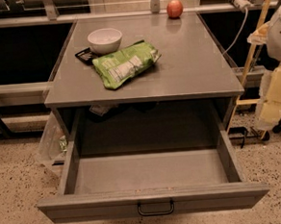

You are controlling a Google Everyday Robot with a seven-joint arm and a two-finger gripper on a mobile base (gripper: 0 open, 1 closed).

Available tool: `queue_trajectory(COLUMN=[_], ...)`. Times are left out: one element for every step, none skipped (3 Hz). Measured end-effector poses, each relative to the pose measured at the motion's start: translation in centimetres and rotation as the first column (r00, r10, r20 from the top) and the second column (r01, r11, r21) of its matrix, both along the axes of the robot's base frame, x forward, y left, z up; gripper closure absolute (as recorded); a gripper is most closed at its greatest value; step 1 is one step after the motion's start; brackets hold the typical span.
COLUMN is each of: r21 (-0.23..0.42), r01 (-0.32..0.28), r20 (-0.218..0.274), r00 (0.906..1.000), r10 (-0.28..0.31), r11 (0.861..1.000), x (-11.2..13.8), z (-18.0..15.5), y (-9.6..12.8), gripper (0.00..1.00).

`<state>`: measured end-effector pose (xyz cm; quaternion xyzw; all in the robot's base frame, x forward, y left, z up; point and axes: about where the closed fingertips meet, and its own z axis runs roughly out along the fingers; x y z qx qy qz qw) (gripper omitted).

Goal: Place green rice chip bag into top drawer

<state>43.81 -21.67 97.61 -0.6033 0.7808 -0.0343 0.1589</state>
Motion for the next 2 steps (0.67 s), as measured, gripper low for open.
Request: queue_trajectory(r21=[0.000,0.032], r01=[0.000,0.015], r20=[0.000,0.018], r00=[1.0000,0.9997], r10=[0.000,-0.016], r11=[1.000,0.999], x=[0.00,0.58], z=[0.00,0.21], y=[0.00,0.16], gripper=[0.00,0.00])
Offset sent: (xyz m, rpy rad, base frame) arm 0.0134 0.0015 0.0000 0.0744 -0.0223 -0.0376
